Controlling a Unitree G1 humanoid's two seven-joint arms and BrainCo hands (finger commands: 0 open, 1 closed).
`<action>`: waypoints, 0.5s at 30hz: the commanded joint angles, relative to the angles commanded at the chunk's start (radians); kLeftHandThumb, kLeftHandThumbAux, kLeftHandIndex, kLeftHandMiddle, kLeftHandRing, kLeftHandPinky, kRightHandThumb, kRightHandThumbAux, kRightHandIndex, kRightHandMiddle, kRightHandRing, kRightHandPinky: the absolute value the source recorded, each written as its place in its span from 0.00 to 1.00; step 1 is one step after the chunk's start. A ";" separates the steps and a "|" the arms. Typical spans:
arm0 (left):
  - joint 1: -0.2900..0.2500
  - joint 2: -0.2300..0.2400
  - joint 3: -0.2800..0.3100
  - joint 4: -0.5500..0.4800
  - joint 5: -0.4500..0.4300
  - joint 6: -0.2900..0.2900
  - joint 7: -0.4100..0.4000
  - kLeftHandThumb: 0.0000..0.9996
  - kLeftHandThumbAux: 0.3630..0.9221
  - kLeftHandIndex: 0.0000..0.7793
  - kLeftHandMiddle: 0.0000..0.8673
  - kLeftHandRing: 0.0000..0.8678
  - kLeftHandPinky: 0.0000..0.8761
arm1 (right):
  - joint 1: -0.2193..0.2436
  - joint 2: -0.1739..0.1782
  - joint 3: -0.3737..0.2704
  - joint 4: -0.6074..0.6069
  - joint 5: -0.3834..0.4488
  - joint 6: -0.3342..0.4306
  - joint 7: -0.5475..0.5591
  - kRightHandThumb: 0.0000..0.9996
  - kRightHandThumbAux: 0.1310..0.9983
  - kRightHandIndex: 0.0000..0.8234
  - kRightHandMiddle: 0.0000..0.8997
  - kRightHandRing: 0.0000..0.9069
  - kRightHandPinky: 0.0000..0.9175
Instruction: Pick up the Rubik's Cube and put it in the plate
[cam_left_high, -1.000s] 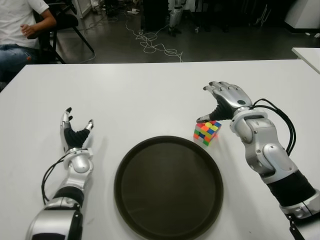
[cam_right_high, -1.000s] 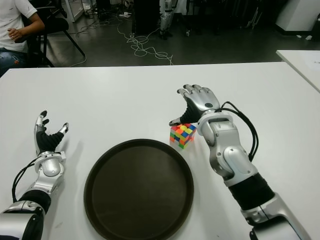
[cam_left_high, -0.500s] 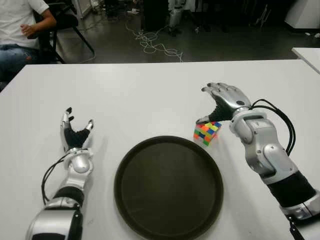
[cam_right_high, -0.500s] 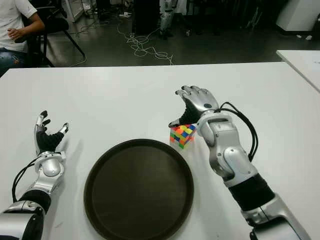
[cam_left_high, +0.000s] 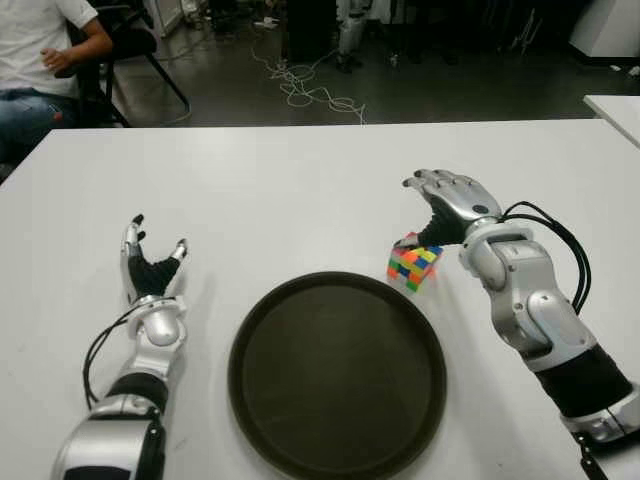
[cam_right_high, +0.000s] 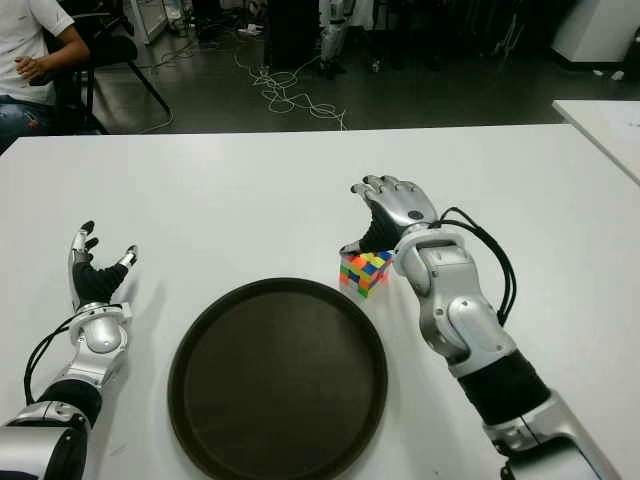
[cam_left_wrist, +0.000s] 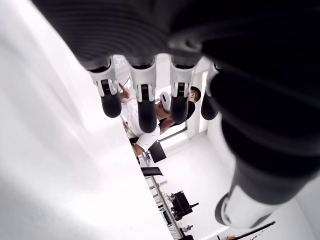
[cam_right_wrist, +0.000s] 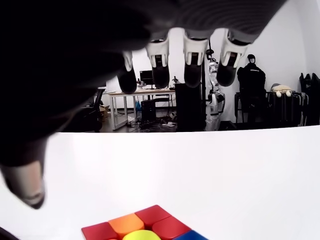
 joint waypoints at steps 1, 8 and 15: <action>0.000 0.000 0.000 0.001 0.000 0.001 0.000 0.00 0.76 0.11 0.12 0.11 0.07 | 0.000 0.001 -0.002 0.006 0.003 -0.001 -0.007 0.09 0.49 0.00 0.00 0.00 0.00; -0.001 0.002 -0.001 0.006 0.002 0.004 0.000 0.00 0.74 0.10 0.10 0.10 0.07 | 0.002 0.014 -0.016 0.018 0.031 0.017 -0.010 0.02 0.47 0.00 0.00 0.00 0.00; -0.003 0.007 -0.006 0.008 0.010 0.011 0.008 0.00 0.75 0.10 0.11 0.10 0.08 | 0.007 0.024 -0.050 0.015 0.104 0.024 0.005 0.00 0.42 0.00 0.00 0.00 0.00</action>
